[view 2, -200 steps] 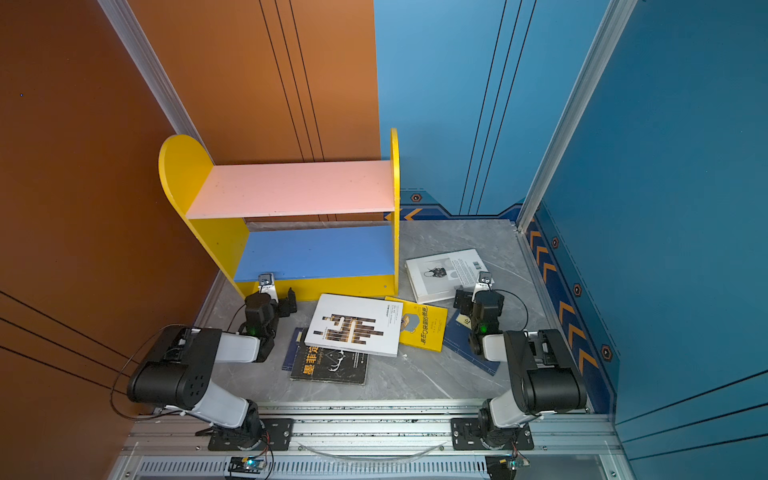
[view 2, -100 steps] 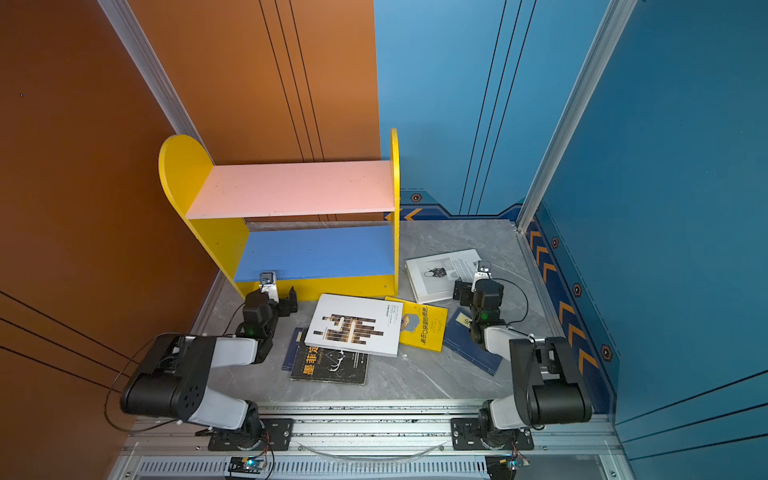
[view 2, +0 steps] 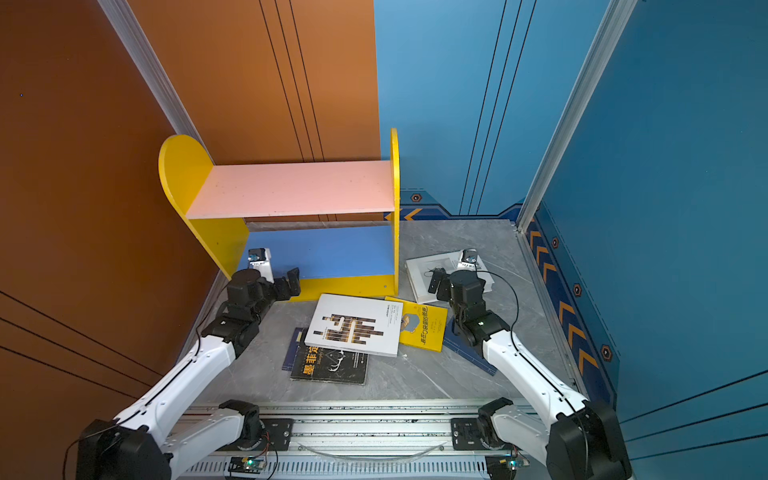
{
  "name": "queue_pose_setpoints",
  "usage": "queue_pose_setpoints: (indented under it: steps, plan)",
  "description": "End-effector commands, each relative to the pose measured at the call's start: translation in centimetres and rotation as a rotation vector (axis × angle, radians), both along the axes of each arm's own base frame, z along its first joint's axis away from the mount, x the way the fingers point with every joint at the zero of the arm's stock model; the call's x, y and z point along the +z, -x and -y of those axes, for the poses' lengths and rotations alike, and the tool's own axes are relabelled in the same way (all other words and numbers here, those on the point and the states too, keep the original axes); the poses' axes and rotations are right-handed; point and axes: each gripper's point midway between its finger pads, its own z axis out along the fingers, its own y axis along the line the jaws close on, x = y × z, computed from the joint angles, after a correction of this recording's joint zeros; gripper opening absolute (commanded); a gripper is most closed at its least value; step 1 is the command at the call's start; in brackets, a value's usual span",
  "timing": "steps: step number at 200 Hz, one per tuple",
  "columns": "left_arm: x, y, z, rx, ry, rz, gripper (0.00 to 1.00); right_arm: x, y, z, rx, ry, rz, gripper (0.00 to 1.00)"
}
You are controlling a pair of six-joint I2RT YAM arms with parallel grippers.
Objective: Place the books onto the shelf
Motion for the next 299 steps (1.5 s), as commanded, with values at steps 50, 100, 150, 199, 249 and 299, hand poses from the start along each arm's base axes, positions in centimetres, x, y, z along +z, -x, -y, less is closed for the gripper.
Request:
queue_pose_setpoints:
  steps: [50, 100, 150, 199, 249, 299]
  plan:
    - [-0.9, 6.1, 10.6, 0.032, 0.398, -0.251, 0.98, 1.5, 3.8, -5.4, 0.081, -0.428, -0.258, 1.0]
    - [3.7, 10.7, 19.1, -0.096, 0.325, -0.159, 0.98, 6.0, 7.7, -6.7, 0.274, -0.507, -0.161, 1.0]
    - [4.8, 12.3, 24.4, -0.264, 0.365, -0.196, 0.98, 5.9, 10.3, -3.8, 0.201, -0.599, -0.122, 1.0]
    - [1.5, 11.0, 17.9, -0.144, 0.29, -0.28, 0.98, -0.2, 8.4, -4.5, 0.142, -0.723, -0.226, 1.0]
    - [-5.6, 11.6, 9.1, -0.069, 0.177, -0.448, 0.98, -9.2, 9.4, -7.5, 0.126, -0.576, -0.505, 1.0]
    - [-10.1, 11.0, 5.6, -0.055, 0.191, -0.559, 0.98, -13.8, 9.7, -11.8, 0.17, -0.56, -0.612, 1.0]
